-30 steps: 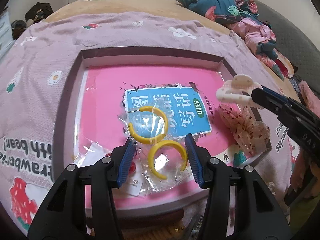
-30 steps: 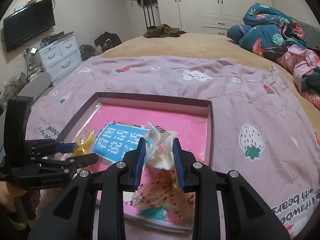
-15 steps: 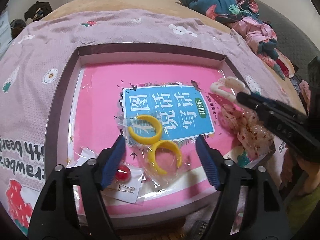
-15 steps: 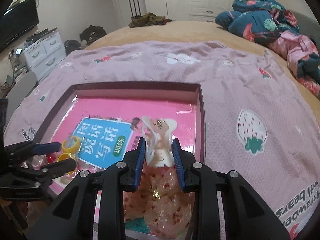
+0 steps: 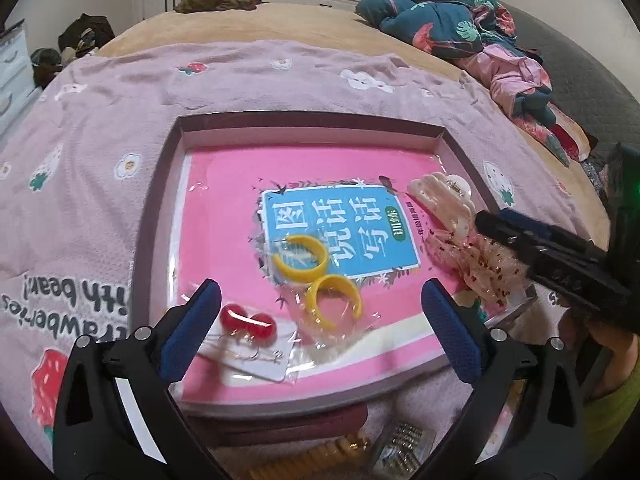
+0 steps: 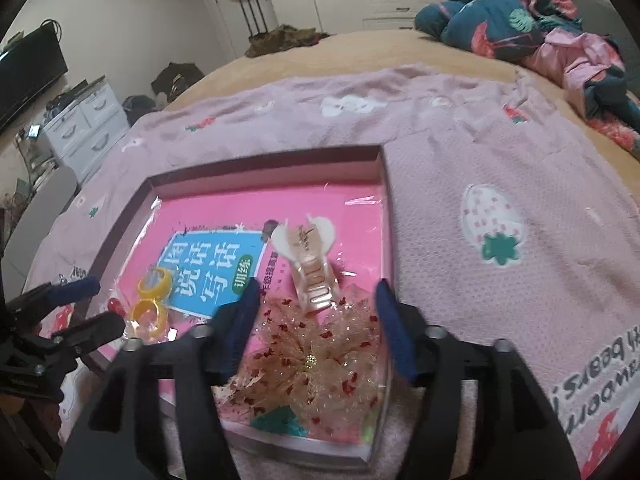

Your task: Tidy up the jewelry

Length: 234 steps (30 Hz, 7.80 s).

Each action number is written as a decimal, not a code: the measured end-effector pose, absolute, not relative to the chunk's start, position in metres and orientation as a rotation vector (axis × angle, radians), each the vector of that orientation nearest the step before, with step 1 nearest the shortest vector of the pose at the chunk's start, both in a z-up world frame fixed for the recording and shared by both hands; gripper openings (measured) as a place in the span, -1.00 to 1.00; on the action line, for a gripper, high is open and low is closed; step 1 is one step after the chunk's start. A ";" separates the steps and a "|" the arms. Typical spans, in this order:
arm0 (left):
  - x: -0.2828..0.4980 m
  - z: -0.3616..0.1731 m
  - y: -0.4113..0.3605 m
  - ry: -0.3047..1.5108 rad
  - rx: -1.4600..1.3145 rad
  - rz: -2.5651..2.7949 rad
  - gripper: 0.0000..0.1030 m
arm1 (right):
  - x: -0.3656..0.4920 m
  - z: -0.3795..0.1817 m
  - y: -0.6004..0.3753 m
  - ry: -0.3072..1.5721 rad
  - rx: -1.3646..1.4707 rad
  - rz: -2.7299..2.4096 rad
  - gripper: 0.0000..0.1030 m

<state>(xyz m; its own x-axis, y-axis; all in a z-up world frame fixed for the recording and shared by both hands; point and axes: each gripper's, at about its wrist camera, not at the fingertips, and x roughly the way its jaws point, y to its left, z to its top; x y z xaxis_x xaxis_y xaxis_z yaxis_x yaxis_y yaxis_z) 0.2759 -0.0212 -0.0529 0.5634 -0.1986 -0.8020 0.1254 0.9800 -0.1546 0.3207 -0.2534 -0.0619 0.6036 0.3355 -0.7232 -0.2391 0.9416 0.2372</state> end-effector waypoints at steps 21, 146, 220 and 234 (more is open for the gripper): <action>0.222 0.005 0.007 0.847 -0.124 -0.113 0.82 | 0.258 0.014 -0.289 0.720 0.150 0.316 0.69; 0.164 -0.087 -0.008 1.017 0.138 -0.527 -0.71 | 0.190 -0.091 -0.186 1.000 -0.232 0.564 -0.13; 0.218 0.002 0.026 0.859 -0.054 -0.279 -0.80 | 0.246 -0.001 -0.219 0.773 -0.056 0.538 -0.19; 0.259 -0.029 0.018 0.920 -0.055 -0.245 -0.80 | 0.277 -0.015 -0.243 0.791 -0.023 0.449 -0.18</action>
<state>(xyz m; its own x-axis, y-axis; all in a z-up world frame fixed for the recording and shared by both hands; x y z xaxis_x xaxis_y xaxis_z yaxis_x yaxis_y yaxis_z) 0.2594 0.0178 -0.0287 0.5804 -0.2327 -0.7804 0.1862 0.9708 -0.1510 0.2770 -0.2433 -0.0146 0.6142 0.3813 -0.6909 -0.3982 0.9056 0.1458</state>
